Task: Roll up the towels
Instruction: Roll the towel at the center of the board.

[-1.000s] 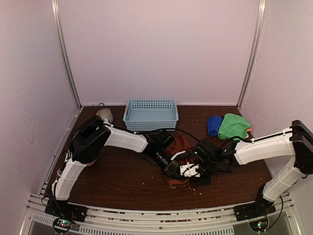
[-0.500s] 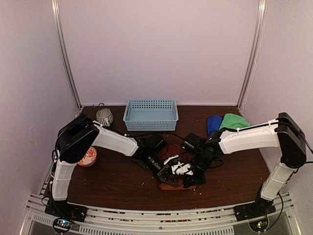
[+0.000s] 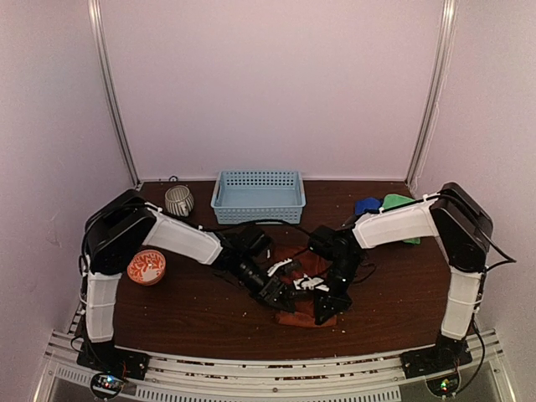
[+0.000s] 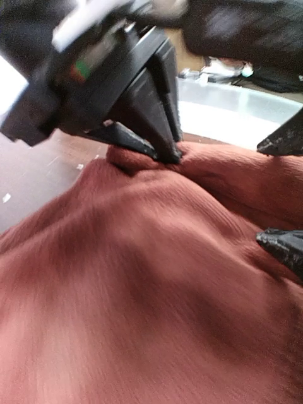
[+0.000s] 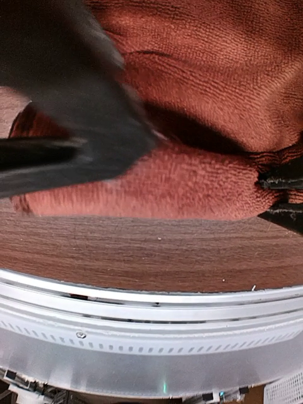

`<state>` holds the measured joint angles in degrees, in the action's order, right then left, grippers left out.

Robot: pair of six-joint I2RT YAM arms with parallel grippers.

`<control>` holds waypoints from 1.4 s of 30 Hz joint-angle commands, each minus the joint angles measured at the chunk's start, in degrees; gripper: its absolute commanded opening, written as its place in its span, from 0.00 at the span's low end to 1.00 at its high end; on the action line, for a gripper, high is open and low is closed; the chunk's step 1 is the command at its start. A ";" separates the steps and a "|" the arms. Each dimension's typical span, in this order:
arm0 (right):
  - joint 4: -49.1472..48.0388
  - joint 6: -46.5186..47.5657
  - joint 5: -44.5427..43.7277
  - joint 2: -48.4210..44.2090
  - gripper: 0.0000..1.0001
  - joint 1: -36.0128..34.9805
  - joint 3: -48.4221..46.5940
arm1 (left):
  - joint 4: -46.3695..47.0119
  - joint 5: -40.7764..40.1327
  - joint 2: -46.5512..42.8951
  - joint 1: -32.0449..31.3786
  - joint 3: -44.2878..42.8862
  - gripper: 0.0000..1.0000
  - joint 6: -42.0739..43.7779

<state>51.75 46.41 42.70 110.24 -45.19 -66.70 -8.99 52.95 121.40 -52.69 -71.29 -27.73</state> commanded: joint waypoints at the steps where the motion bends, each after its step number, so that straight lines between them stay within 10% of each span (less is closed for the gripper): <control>1: 8.94 1.43 -3.24 6.11 0.00 1.57 -0.53 | 1.73 -10.48 -7.71 1.74 4.89 0.42 -0.42; 9: 20.63 4.12 3.11 18.67 0.00 5.30 -12.85 | 4.59 -39.59 -28.60 0.23 17.64 0.45 4.71; 14: 21.26 0.68 4.84 23.64 0.00 6.84 -17.84 | 20.03 -56.08 -44.58 -14.48 28.63 0.51 31.94; 21: 21.30 -0.63 5.67 25.36 0.00 6.78 -20.13 | -1.50 -55.99 -25.69 -22.29 8.96 0.46 50.62; 34: 23.14 2.53 7.17 24.95 0.00 6.78 -19.70 | -3.30 -65.86 -8.25 -24.39 0.18 0.47 58.04; 42: 25.42 4.83 8.30 24.43 0.00 6.78 -20.59 | -3.64 -66.22 -5.76 -24.35 -0.23 0.22 56.46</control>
<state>79.42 48.84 56.12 132.55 -38.65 -86.87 -12.01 -11.57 113.84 -77.21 -70.08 28.99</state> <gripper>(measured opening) 0.033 0.276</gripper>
